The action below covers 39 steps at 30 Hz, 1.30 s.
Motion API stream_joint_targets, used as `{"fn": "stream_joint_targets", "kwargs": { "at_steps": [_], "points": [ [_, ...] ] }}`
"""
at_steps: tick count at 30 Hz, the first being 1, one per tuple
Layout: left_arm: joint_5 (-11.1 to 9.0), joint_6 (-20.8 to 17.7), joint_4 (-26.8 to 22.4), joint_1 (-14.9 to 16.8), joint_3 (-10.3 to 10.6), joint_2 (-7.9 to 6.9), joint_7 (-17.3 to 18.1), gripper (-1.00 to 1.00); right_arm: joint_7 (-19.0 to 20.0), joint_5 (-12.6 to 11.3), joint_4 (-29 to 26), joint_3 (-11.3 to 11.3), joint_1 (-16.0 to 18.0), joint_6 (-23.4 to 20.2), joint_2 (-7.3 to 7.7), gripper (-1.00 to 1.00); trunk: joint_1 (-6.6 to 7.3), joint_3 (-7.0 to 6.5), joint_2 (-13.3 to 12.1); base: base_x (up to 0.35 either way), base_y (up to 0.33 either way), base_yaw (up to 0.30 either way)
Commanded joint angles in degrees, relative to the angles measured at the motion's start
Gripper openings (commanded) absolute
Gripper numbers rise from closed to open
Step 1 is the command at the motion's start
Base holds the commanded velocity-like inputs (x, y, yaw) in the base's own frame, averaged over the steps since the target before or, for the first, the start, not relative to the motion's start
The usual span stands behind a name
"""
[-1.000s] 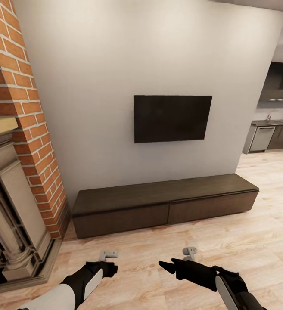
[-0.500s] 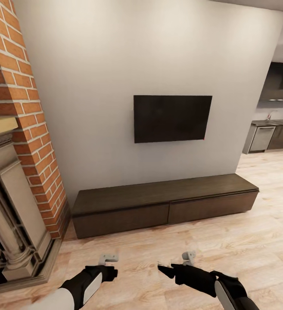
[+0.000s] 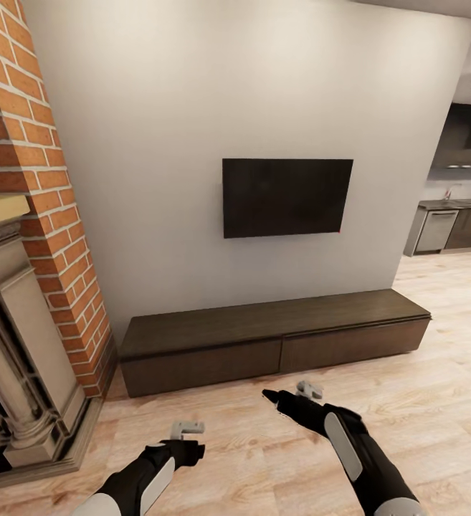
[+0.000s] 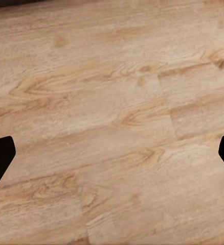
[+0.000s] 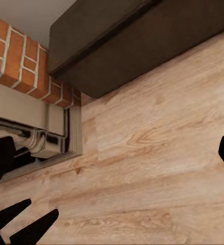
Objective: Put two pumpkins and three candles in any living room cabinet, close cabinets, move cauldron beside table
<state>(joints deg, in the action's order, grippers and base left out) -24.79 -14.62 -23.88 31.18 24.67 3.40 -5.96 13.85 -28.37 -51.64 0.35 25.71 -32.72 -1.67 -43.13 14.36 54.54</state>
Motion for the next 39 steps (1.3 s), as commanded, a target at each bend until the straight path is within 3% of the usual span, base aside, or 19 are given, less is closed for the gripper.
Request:
{"fn": "stream_joint_targets", "kwargs": {
  "at_steps": [1,6,9,10,14,17,21,23,26,27,29,33,39],
  "points": [
    [-0.61,-0.19,-0.2,0.03,0.47,-0.06,-0.51,1.0,-0.78,-0.99,0.79,-1.05,0.42,2.29,-0.2,1.0,-0.01,0.08,0.06,0.0,0.0,0.0],
    [-0.61,-0.09,-2.61,-0.64,0.53,-0.05,-0.6,1.0,-2.13,-6.82,7.79,-4.36,2.15,9.09,-0.29,1.0,-0.01,0.08,0.06,0.0,0.0,0.0],
    [-0.61,-0.13,-6.77,-2.61,0.48,-0.06,-0.65,1.0,-1.36,-10.01,12.56,-6.7,4.05,9.94,0.13,1.0,-0.01,0.08,0.06,0.0,0.0,0.0],
    [-0.62,-0.35,-9.52,-3.95,0.44,-0.11,-0.67,1.0,-0.72,-12.91,14.88,-8.67,4.74,10.18,0.3,1.0,-0.01,0.08,0.06,0.0,0.0,0.0],
    [-0.71,-0.87,-15.7,-6.7,0.32,-0.44,-0.7,1.0,0.4,-19.11,19.54,-11.56,5.65,11.08,0.42,1.0,-0.01,0.08,0.06,0.0,0.0,0.0],
    [-0.79,-0.97,-18.54,-7.64,0.25,-0.68,-0.68,1.0,1.91,-21.32,21.17,-12.36,5.92,12.54,0.44,1.0,-0.01,0.08,0.06,0.0,0.0,0.0],
    [-0.74,-0.86,-23.88,-10.24,0.24,-0.91,-0.85,1.0,7.63,-22.35,22.25,-12.67,6.06,13.21,0.27,1.0,-0.01,0.08,0.06,0.0,0.0,0.0],
    [-0.73,-1.23,-30.28,-12.59,0.22,-1.14,-0.97,1.0,13.2,-22.7,23.5,-12.86,6.09,13.24,0.51,1.0,-0.01,0.08,0.06,0.0,0.0,0.0],
    [-0.74,-3.14,-37.32,-14.3,0.13,-1.93,-1.39,1.0,17.41,-22.73,25.46,-12.99,6.1,12.89,1.33,1.0,-0.01,0.08,0.06,0.0,0.0,0.0],
    [-0.82,-3.77,-39.62,-15.22,-0.35,-2.78,-1.69,1.0,18.51,-22.64,26.02,-13.0,6.1,12.83,1.71,1.0,-0.23,0.26,0.46,0.0,0.0,0.0],
    [-1.05,-4.26,-41.65,-16.33,-2.46,-3.97,-1.97,1.0,19.53,-22.54,26.41,-12.96,6.1,12.8,2.03,1.0,-0.67,0.62,1.26,0.0,0.0,0.0],
    [-1.26,-4.78,-43.04,-17.3,-6.6,-4.94,-1.76,1.0,20.57,-22.41,26.61,-12.89,6.11,13.01,2.26,1.0,-1.54,1.34,2.86,0.0,0.0,0.0],
    [-1.3,-4.74,-43.3,-18.31,-8.08,-5.27,-1.7,1.0,21.96,-22.76,26.96,-12.91,6.11,12.63,2.22,1.0,-2.86,2.41,5.27,0.0,0.0,0.0]
  ]
}}
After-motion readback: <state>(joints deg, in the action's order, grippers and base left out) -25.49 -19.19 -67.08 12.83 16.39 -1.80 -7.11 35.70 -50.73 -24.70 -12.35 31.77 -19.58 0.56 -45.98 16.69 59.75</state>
